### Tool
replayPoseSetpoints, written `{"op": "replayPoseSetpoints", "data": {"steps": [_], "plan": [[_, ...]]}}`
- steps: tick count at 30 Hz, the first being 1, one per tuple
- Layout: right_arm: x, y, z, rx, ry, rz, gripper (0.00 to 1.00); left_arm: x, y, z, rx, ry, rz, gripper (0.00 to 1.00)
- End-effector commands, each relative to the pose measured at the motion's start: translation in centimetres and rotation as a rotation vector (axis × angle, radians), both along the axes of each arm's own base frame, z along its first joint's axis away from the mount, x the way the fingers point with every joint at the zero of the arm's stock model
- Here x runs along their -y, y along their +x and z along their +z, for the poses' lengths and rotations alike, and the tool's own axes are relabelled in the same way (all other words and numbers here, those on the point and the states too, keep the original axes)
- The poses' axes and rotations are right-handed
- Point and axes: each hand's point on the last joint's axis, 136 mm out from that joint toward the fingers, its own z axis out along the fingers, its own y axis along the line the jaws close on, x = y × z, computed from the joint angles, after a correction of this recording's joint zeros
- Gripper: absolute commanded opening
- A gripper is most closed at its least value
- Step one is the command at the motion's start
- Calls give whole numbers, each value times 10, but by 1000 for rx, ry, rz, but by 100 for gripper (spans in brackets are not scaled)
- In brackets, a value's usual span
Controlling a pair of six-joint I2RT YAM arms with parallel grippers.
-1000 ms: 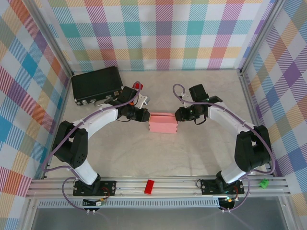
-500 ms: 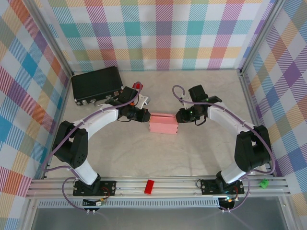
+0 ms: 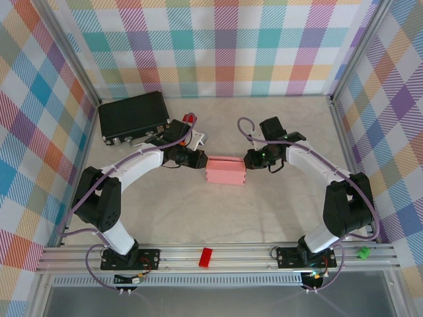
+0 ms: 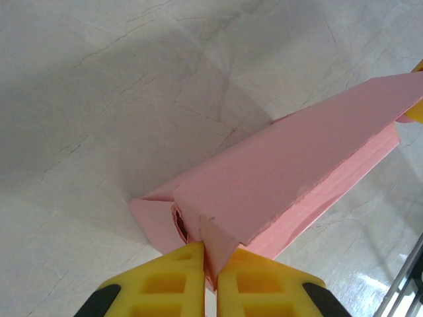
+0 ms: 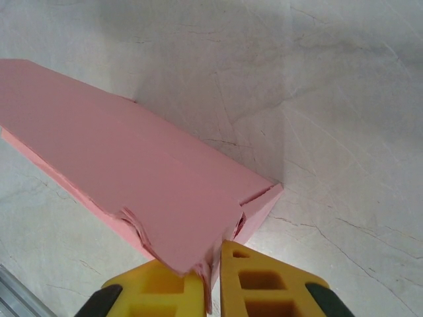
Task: Fold the paper box
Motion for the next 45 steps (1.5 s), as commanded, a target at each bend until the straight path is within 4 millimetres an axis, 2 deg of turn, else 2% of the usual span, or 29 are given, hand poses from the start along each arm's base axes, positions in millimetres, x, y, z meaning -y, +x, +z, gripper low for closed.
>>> {"op": "replayPoseSetpoints", "data": {"steps": [1, 15, 28, 45], "plan": [[-5, -2, 15, 10, 22, 12, 12, -4, -17, -21, -83, 50, -15, 11], [-8, -1, 21, 7, 33, 18, 18, -4, -16, -21, -81, 55, -14, 11], [-2, -3, 7, -33, -11, 13, 21, -5, -16, -20, -78, 59, -11, 11], [7, -8, 12, -22, -46, -4, 22, -4, -16, -10, -57, 53, -10, 18]]}}
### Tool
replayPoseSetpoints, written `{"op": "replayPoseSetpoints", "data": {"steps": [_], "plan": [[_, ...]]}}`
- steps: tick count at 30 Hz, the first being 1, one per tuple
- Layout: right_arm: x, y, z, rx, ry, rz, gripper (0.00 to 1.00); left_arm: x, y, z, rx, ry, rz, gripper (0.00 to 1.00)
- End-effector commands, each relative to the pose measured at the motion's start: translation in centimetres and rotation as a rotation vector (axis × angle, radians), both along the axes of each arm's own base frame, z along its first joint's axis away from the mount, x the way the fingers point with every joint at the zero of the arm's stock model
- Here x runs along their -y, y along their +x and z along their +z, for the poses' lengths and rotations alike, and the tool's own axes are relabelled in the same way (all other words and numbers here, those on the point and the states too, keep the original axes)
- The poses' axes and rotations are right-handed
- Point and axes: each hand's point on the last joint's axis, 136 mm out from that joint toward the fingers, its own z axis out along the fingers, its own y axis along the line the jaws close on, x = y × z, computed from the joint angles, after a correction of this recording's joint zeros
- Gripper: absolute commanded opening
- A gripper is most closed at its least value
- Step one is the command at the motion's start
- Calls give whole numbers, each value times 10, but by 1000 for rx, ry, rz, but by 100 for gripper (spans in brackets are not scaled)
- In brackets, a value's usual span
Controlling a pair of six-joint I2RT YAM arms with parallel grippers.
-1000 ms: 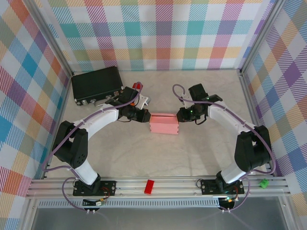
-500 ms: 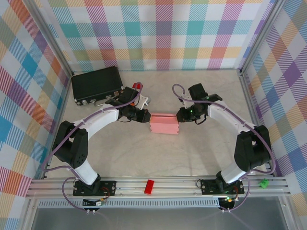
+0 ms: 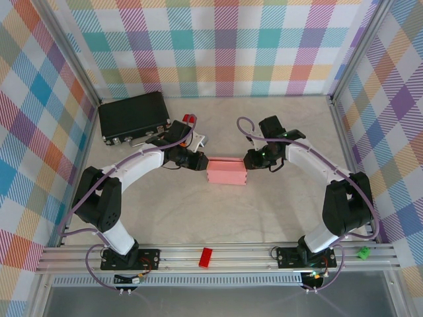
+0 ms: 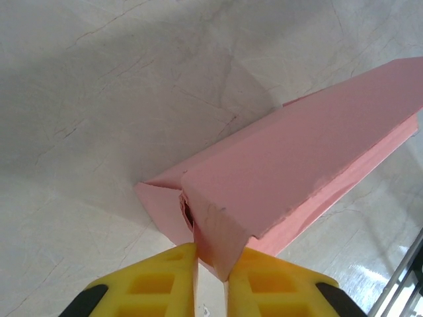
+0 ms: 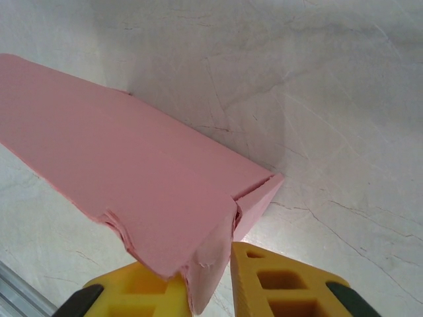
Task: Fold the paper box
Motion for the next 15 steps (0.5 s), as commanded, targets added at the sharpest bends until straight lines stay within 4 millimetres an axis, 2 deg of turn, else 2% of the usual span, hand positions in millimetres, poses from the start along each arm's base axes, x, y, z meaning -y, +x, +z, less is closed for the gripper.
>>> {"op": "replayPoseSetpoints", "data": {"steps": [1, 15], "plan": [[1, -4, 11, 11, -8, 6, 22, -3, -10, -6, -31, 34, -6, 18], [7, -5, 13, 27, -34, -4, 23, -4, -9, 10, 10, 18, -1, 29]]}}
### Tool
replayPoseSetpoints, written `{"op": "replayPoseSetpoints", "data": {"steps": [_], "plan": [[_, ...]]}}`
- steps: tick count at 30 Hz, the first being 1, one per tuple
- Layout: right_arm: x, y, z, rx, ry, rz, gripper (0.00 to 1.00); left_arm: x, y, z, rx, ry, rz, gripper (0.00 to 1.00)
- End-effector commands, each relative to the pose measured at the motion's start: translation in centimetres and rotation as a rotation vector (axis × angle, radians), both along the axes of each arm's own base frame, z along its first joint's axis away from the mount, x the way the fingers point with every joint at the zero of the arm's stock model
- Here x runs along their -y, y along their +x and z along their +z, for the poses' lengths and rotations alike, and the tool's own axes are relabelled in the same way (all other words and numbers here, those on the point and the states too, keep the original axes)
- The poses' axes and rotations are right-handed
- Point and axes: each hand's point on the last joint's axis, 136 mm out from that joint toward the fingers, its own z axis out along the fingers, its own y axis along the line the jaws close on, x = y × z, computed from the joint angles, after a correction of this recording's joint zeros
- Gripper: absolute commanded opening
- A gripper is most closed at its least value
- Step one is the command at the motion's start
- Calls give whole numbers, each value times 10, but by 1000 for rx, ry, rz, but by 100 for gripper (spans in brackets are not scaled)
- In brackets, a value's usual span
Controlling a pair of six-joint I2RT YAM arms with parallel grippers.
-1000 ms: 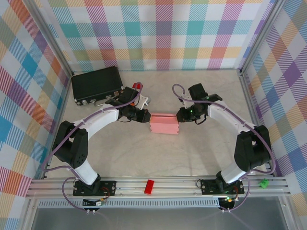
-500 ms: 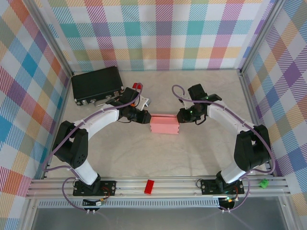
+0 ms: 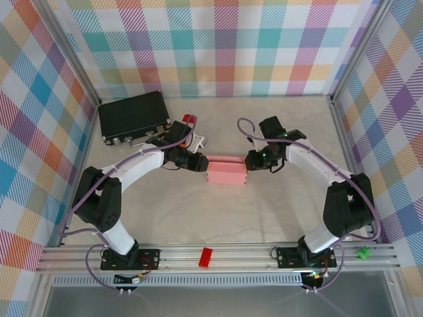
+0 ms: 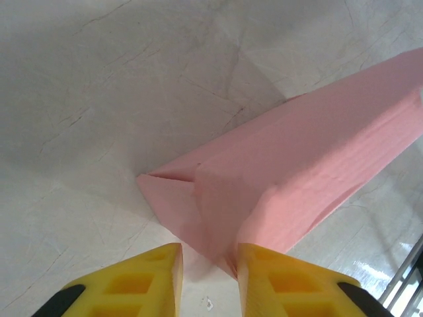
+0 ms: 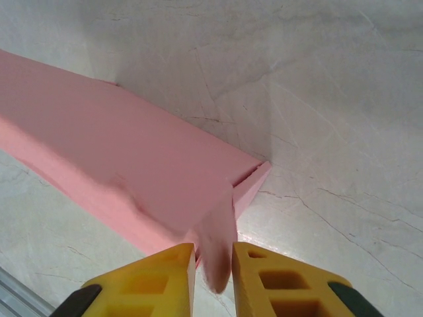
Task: Fold the paper box
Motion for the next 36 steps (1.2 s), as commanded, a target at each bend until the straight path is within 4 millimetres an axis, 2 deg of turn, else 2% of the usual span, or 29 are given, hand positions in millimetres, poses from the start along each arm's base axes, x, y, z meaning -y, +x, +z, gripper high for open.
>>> {"op": "replayPoseSetpoints", "data": {"steps": [1, 10, 17, 21, 25, 31, 36], "plan": [[0, -2, 13, 29, 0, 8, 23, 0, -6, 15, 27, -5, -7, 29], [0, -3, 16, 34, 5, 9, 23, 1, -4, 25, 58, -24, -5, 33], [1, -2, 17, 43, -2, 8, 24, -5, -1, 32, 101, -9, 18, 47], [1, -2, 18, 44, -2, 8, 24, -6, 2, 36, 122, -8, 24, 50], [1, -3, 17, 40, -2, 8, 24, -2, 3, 35, 118, -16, 14, 50], [1, -4, 17, 39, 0, 11, 24, 3, 3, 32, 97, -26, -6, 43], [1, -5, 17, 38, 0, 12, 24, 5, 5, 36, 111, -38, -11, 41]]}}
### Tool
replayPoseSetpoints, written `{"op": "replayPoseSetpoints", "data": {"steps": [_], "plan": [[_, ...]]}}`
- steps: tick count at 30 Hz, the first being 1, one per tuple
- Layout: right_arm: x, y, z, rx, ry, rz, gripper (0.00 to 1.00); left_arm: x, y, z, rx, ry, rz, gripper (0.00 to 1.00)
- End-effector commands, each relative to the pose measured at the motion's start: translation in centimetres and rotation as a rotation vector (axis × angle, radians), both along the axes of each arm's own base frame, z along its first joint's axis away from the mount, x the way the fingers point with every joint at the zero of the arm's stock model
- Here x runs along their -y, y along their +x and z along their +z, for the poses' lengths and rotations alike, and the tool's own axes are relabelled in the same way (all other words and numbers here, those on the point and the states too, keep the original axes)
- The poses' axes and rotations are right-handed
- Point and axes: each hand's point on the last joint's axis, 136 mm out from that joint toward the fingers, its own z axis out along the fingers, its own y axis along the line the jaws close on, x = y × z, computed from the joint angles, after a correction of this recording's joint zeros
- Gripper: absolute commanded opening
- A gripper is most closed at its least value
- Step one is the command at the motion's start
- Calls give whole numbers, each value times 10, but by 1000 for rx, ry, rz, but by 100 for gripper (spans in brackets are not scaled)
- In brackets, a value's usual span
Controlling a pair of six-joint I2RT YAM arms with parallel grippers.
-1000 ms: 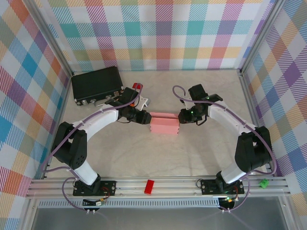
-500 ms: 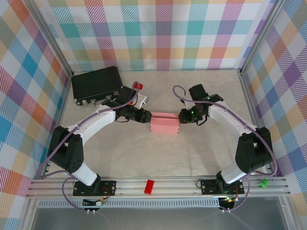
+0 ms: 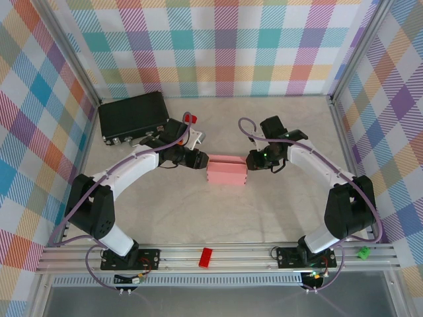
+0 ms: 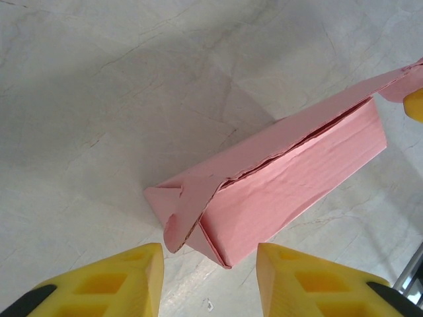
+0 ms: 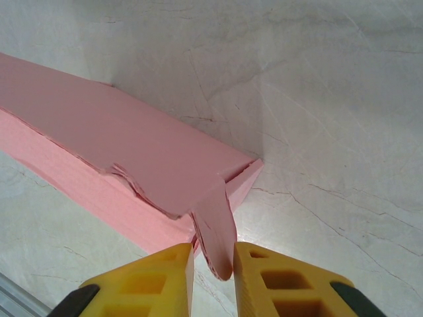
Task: Fold the paper box
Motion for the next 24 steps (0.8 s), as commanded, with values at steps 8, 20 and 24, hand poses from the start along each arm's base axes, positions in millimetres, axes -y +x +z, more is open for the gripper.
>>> {"op": "replayPoseSetpoints", "data": {"steps": [8, 20, 24], "plan": [[-2, -4, 12, 25, 12, 15, 23, 13, 2, 6, 19, -40, -41, 37], [-8, -6, 13, 10, 45, 29, 16, 15, -4, 1, -1, -43, -47, 22], [-10, -7, 11, 1, 53, 35, 14, 15, -5, -2, -7, -39, -47, 21]]}}
